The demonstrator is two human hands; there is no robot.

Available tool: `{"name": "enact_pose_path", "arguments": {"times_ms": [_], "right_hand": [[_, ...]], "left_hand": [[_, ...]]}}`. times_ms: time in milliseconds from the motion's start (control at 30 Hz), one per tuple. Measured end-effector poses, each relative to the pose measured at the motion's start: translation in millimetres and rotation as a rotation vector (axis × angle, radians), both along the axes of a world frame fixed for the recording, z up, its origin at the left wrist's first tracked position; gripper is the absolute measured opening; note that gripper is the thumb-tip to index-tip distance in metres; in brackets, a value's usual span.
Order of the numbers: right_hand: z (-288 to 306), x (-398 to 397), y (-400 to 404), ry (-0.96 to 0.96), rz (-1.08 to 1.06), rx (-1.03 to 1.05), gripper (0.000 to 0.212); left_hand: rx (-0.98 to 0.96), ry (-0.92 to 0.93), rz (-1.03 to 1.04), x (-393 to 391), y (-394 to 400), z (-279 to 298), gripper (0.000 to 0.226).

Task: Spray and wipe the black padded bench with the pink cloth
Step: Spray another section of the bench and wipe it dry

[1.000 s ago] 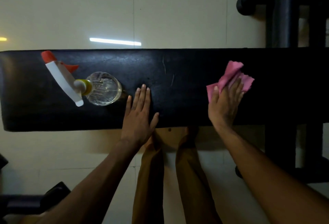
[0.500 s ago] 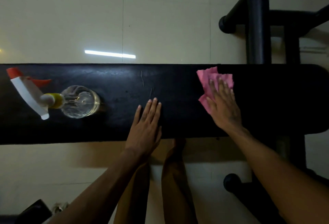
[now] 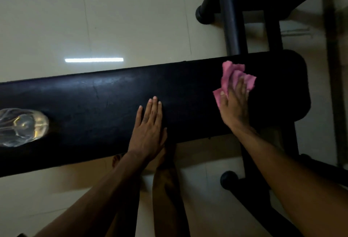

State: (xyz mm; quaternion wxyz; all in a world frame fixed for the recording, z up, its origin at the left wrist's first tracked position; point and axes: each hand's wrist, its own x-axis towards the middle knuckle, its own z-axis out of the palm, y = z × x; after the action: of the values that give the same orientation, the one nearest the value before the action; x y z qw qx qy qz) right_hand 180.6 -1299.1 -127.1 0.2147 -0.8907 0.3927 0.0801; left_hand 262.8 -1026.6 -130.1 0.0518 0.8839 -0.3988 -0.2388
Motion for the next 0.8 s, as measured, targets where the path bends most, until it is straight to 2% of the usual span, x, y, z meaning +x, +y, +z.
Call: {"name": "enact_pose_path", "arguments": {"times_ms": [67,100,133,233,267,300,367,433,467,500,600,633,733,800], "right_hand": [[-1,-19,-17,0.041,0.295,0.011,0.062],[-2,-28,-31,0.050,0.330,0.008,0.062],[-5,-31,-40,0.029,0.234,0.004,0.063],[-13,-20,-34,-0.075,-0.268,-0.060,0.067],[-13,-13,-24,-0.077,-0.301,-0.089,0.068],[-11,-8,-18,-0.084,-0.266,-0.075,0.066],[-10,-14,-22,-0.090,-0.066,-0.004,0.061],[-6,-35,-47,-0.031,0.202,-0.026,0.061],[-7,-45,-61,-0.006,0.238,-0.076,0.064],[-9,-51,-73,-0.012,0.158,-0.129,0.065],[-14,-39,-65,-0.136,-0.394,-0.149,0.067],[-16,-31,-51,-0.138,-0.415,-0.125,0.066],[-19,-39,-20,-0.093,0.013,-0.105,0.060],[-15,-54,-31,-0.094,0.212,-0.091,0.059]], "left_hand": [[0.015,-0.011,0.020,-4,-2,0,0.076],[0.011,-0.019,0.034,-5,-2,1,0.076],[0.004,-0.017,0.050,-7,-3,2,0.076],[0.001,-0.006,0.069,-10,-6,4,0.075],[-0.004,-0.013,0.046,-10,-10,3,0.073],[-0.010,-0.012,0.020,-11,-16,2,0.072],[-0.024,0.011,0.017,-13,-32,1,0.070],[-0.036,0.034,0.091,-15,-48,3,0.070],[-0.042,0.038,0.129,-16,-55,3,0.069],[-0.045,0.039,0.157,-16,-60,4,0.070],[-0.008,0.033,0.160,-13,-63,4,0.072],[-0.001,0.032,0.144,-11,-62,3,0.072],[-0.004,0.033,0.104,-8,-54,2,0.072],[-0.017,0.023,0.094,-7,-52,3,0.071]]}}
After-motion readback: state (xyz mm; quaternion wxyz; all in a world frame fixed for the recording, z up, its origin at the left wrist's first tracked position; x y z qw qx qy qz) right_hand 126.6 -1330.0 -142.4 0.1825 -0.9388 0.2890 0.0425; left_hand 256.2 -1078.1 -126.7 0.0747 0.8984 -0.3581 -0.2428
